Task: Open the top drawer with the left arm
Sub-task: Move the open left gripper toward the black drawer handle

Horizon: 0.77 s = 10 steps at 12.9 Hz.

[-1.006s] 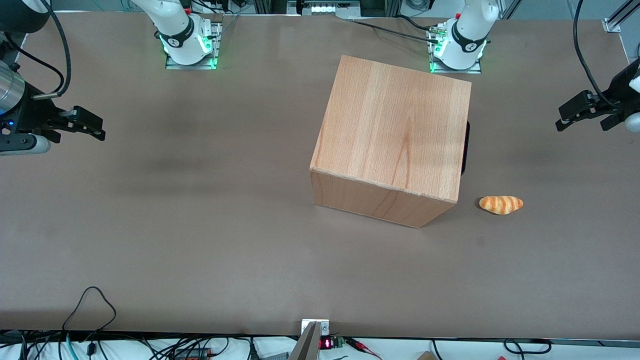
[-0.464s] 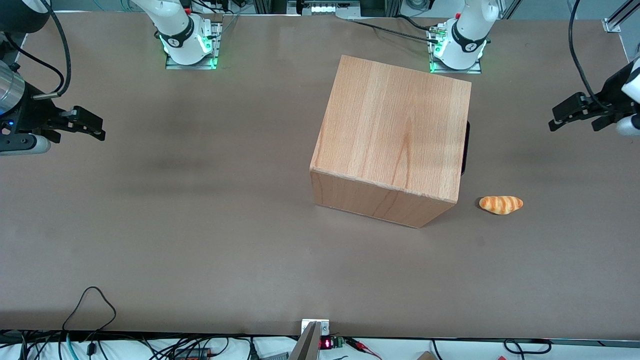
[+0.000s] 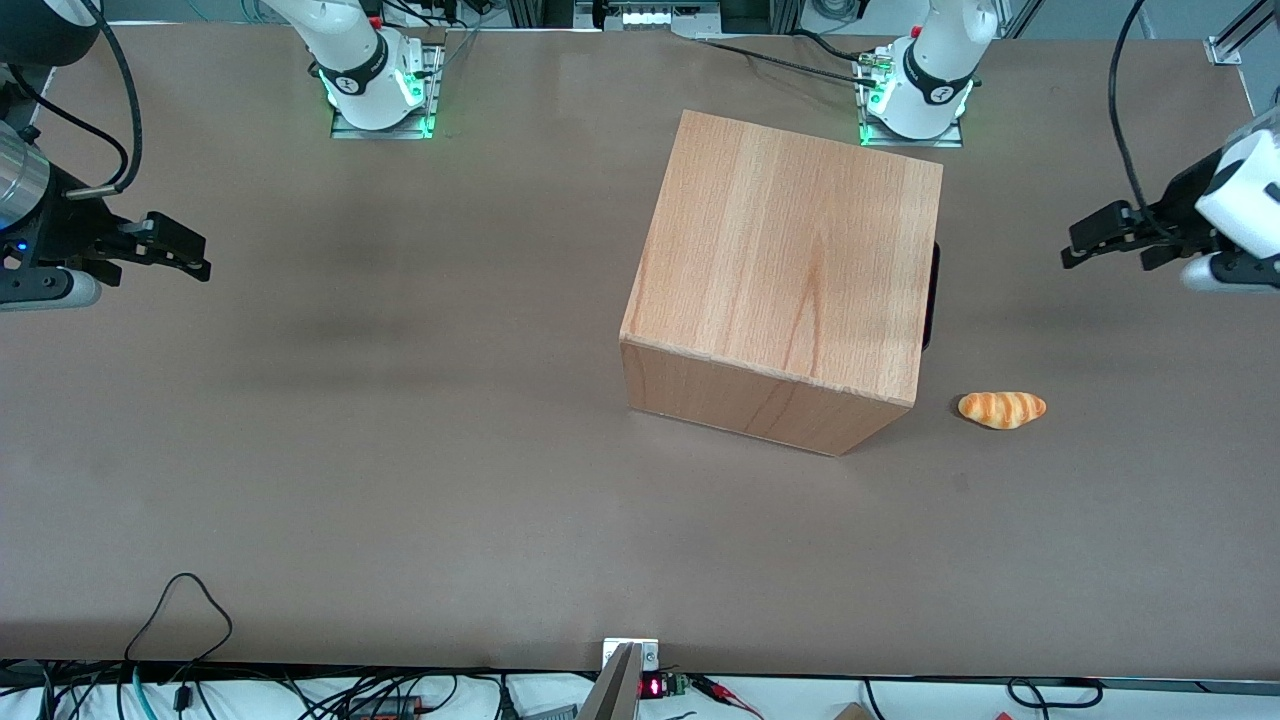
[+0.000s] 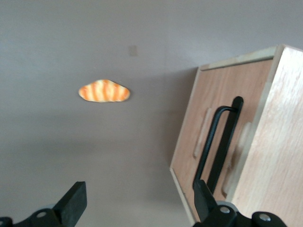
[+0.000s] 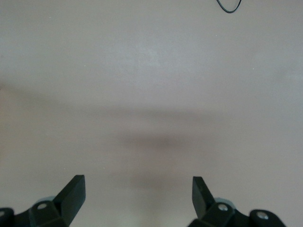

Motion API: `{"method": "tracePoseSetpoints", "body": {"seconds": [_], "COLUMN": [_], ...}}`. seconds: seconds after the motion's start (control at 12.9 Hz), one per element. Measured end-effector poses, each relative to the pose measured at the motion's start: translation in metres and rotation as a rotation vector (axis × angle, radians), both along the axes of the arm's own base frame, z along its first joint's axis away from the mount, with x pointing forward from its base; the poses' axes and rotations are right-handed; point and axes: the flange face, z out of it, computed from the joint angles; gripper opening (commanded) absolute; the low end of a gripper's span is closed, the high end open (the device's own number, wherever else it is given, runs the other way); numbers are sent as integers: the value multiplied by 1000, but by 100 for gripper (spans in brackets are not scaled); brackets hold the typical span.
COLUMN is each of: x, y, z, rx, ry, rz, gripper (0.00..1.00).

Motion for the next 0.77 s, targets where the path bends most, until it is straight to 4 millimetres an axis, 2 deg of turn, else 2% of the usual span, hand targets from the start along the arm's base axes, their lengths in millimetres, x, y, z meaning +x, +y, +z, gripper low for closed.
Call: {"method": "tracePoseSetpoints", "body": {"seconds": [0.23,0.7,0.77], "x": [3,6,8], "y": [-4,-12,-15], "z": [-28,-67,-79], "rx": [-33,-110,-133], "ry": [35,67,80], "rz": [7,34,43], "gripper": [100,100,100]}}
